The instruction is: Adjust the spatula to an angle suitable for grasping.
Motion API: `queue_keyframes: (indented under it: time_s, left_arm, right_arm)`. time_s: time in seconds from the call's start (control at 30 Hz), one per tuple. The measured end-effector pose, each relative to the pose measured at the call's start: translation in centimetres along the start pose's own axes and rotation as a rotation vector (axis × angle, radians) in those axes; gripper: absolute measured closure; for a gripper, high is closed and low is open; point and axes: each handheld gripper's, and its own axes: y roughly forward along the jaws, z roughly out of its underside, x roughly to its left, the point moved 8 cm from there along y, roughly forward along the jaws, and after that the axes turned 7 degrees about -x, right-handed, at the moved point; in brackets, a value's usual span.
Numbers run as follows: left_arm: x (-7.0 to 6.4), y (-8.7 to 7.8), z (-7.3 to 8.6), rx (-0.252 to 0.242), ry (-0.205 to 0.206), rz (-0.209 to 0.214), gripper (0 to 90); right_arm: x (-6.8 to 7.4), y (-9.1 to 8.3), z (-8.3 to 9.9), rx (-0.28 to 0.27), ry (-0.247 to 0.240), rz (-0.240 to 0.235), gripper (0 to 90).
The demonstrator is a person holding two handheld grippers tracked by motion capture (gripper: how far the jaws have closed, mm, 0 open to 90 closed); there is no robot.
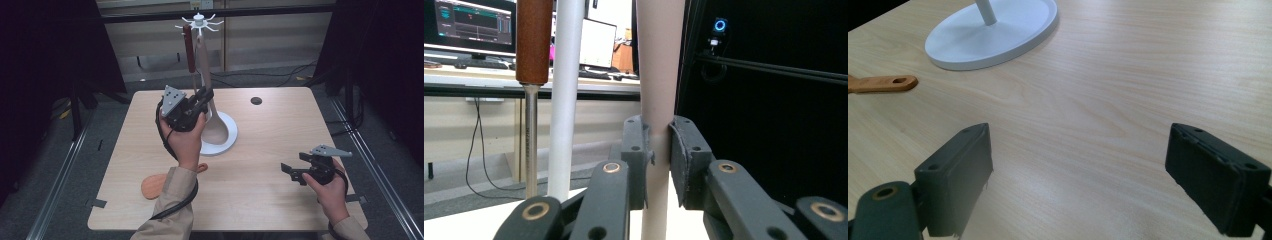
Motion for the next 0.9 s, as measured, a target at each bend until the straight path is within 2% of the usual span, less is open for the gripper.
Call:
queue_keyframes:
  time_s: [0.13,0.33,0.43,0.47,0.5,0.9]
  left_arm:
    - [0.2,0.4,0.0,-0.008,-0.024,-0.015,78.0]
    - [0.3,0.6,0.0,0.001,-0.008,-0.018,78.0]
    - [0.2,0.9,-0.2,-0.01,-0.023,-0.017,78.0]
    - [0.3,0.8,-0.1,0.01,-0.005,-0.013,78.0]
    - [0.3,1.0,-0.2,0.0,-0.017,-0.016,78.0]
    - [1.0,1.4,-0.2,0.013,-0.011,-0.035,77.9]
  right_arm:
    - [0.0,0.0,0.0,-0.004,-0.001,-0.002,10.8]
    - [-0.1,0.0,-0.1,-0.007,0.002,-0.002,10.8]
    - [-0.1,-0.1,-0.2,-0.011,0.003,-0.001,10.8]
    - [-0.1,-0.1,-0.2,-0.012,0.004,-0.002,10.8]
    - [-0.1,-0.1,-0.2,-0.014,0.005,-0.003,10.8]
    - [0.0,0.0,-0.2,-0.013,0.011,-0.011,10.8]
